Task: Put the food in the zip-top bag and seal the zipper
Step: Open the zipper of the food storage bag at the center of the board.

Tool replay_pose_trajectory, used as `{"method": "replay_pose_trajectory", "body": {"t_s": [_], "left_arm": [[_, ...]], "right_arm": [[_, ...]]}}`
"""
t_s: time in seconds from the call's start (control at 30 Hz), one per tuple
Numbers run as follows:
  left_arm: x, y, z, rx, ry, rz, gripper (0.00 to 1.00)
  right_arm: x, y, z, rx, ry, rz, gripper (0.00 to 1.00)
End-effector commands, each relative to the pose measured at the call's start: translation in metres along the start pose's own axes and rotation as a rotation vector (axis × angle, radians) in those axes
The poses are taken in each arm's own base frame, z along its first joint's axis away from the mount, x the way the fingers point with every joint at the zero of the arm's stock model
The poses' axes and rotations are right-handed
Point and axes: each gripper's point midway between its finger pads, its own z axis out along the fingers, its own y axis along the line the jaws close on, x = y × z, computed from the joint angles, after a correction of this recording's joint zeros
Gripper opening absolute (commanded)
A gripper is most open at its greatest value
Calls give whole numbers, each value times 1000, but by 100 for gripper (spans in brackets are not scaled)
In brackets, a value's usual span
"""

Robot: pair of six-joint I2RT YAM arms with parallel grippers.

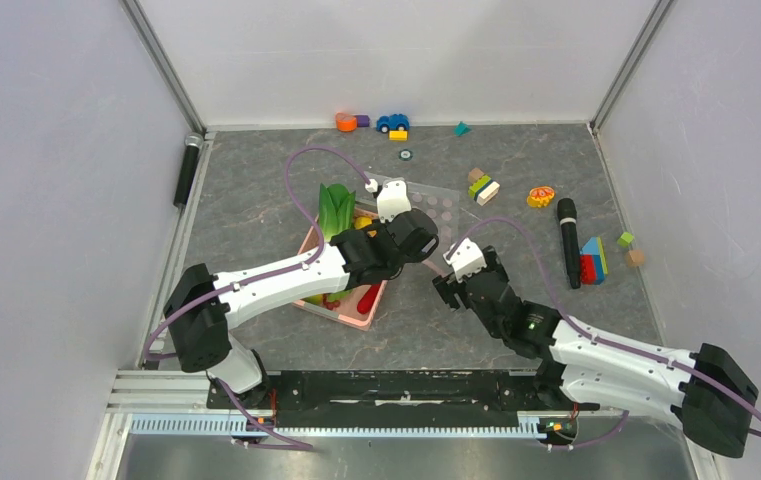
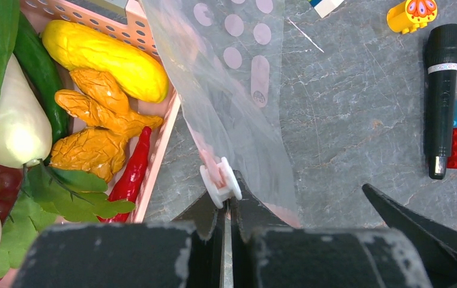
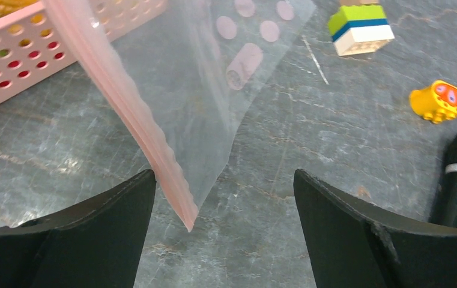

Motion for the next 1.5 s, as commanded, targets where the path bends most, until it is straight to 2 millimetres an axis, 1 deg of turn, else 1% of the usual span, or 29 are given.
{"method": "replay_pose_trajectory", "body": {"t_s": [0.0, 0.07, 0.13, 0.27, 0.4, 0.53, 0.67, 0.73, 0.83, 1.03, 1.13, 1.23, 1.37, 1.47], "left_arm": [[-13, -6, -3, 3, -33, -5, 2], [-14, -3, -3, -10, -34, -6, 2], [-13, -3, -3, -13, -33, -6, 2], [-14, -3, -4, -11, -35, -15, 2], [-14, -4, -4, -8, -30, -20, 2], [-13, -3, -5, -12, -27, -25, 2], [-13, 0, -6, -21, -27, -29, 2], [-12, 2, -6, -24, -28, -27, 2], [-13, 3, -7, -24, -30, -30, 2], [-13, 2, -7, -24, -30, -33, 2], [-13, 3, -7, -26, -30, -36, 2], [-12, 3, -6, -26, -30, -35, 2], [-11, 3, -6, -28, -27, -35, 2], [-11, 2, -6, -24, -26, -34, 2]], "right_arm": [[-29, 26, -1, -154, -77, -25, 92], [-35, 42, -7, -265, -114, -52, 93], [-39, 51, -12, -330, -146, -73, 95], [-39, 55, -18, -370, -178, -80, 98], [-39, 61, -17, -387, -198, -51, 98], [-39, 60, -7, -347, -213, -21, 98], [-31, 49, 6, -249, -190, -10, 98], [-27, 40, 11, -183, -165, -6, 98], [-22, 34, 15, -134, -140, -2, 98], [-19, 44, 18, -177, -133, 2, 98], [-20, 59, 14, -267, -140, -4, 98], [-16, 66, 12, -308, -136, -9, 98], [-1, 64, 17, -277, -92, -11, 98], [6, 52, 22, -194, -57, 11, 97]]}}
